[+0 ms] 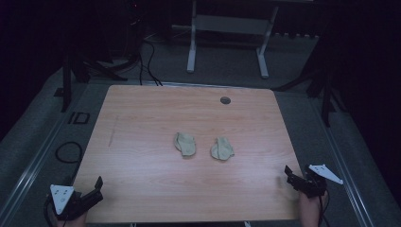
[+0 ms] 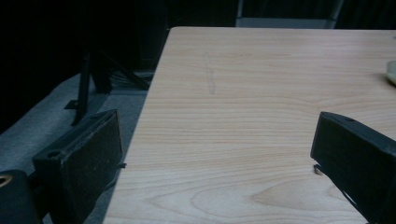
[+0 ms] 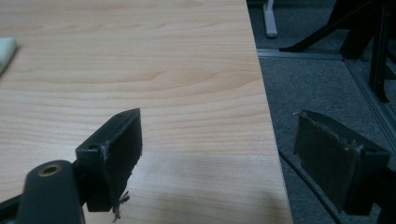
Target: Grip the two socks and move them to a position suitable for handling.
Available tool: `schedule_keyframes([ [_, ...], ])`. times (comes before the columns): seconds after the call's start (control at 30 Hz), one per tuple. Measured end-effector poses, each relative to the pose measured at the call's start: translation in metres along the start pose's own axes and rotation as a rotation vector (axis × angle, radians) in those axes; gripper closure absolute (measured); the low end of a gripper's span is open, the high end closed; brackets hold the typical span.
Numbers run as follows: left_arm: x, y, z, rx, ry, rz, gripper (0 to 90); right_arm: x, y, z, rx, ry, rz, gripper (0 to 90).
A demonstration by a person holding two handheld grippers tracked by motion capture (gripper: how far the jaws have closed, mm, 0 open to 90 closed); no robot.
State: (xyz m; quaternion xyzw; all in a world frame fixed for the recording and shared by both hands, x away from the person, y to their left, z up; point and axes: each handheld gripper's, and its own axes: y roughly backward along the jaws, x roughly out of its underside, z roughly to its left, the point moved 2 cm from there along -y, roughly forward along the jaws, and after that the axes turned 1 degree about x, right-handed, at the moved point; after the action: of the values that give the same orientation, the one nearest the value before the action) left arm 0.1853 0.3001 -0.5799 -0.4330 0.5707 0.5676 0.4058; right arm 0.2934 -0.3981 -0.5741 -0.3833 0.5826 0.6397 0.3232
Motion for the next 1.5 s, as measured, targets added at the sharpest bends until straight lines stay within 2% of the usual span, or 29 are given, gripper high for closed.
schedule_keyframes([
  [0.13,0.0,0.0,0.0,0.001,-0.001,-0.006,2.5,0.0,-0.001,0.002,0.001,0.027,0.012,15.9],
  [0.37,0.0,-0.002,-0.001,0.009,-0.01,-0.002,2.5,0.0,-0.004,0.005,-0.022,0.049,0.056,15.8],
  [0.5,-0.001,-0.002,-0.002,0.021,-0.008,-0.008,2.5,0.0,-0.004,0.007,-0.016,0.057,0.062,15.8],
  [0.53,-0.001,-0.003,-0.003,0.025,-0.003,-0.001,2.5,0.002,-0.005,0.01,-0.031,0.036,0.103,14.6],
  [0.57,-0.001,-0.002,-0.004,0.027,0.001,-0.003,2.5,0.002,-0.005,0.012,-0.035,0.041,0.113,14.6],
  [0.6,-0.001,-0.002,-0.004,0.05,0.013,-0.014,2.5,0.002,-0.005,0.012,-0.035,0.041,0.113,14.6],
  [0.67,-0.002,-0.001,-0.004,0.052,0.008,-0.018,2.5,0.001,-0.005,0.018,-0.063,0.051,0.124,14.6],
  [0.8,-0.003,-0.002,-0.006,0.062,0.001,-0.027,2.6,-0.001,-0.006,0.025,-0.088,0.064,0.14,14.6],
  [0.83,-0.004,-0.001,-0.007,0.069,0.01,-0.035,2.8,-0.004,-0.008,0.029,-0.099,0.069,0.163,14.7],
  [0.9,-0.004,-0.001,-0.007,0.077,0.026,-0.036,3.4,-0.004,-0.008,0.029,-0.099,0.069,0.163,14.7],
  [0.93,-0.004,-0.001,-0.007,0.086,0.047,-0.033,3.4,-0.005,-0.008,0.031,-0.102,0.069,0.167,14.9],
  [0.97,-0.004,-0.001,-0.008,0.093,0.054,-0.021,3.4,-0.006,-0.009,0.033,-0.12,0.073,0.173,15.1],
  [1.07,-0.003,-0.003,-0.009,0.145,0.078,-0.026,3.4,-0.008,-0.01,0.037,-0.122,0.094,0.183,15.3],
  [1.1,-0.003,-0.003,-0.009,0.145,0.078,-0.026,3.4,-0.008,-0.01,0.037,-0.122,0.094,0.183,15.3],
  [1.13,-0.003,-0.004,-0.011,0.156,0.06,-0.017,3.4,-0.009,-0.01,0.038,-0.124,0.094,0.181,15.3],
  [1.2,-0.003,-0.004,-0.014,0.146,0.044,0.016,3.4,-0.012,-0.009,0.043,-0.152,0.101,0.186,15.5],
  [1.27,-0.004,-0.005,-0.017,0.154,0.043,0.042,3.3,-0.015,-0.01,0.049,-0.184,0.112,0.193,15.1],
  [1.33,-0.005,-0.005,-0.021,0.164,0.05,0.051,3.3,-0.017,-0.01,0.05,-0.199,0.107,0.189,15.0],
  [1.47,-0.007,-0.005,-0.027,0.178,0.046,0.058,3.3,-0.025,-0.017,0.072,-0.255,0.144,0.176,14.5],
  [1.5,-0.007,-0.005,-0.027,0.178,0.046,0.058,3.3,-0.025,-0.017,0.072,-0.255,0.144,0.176,14.5],
])
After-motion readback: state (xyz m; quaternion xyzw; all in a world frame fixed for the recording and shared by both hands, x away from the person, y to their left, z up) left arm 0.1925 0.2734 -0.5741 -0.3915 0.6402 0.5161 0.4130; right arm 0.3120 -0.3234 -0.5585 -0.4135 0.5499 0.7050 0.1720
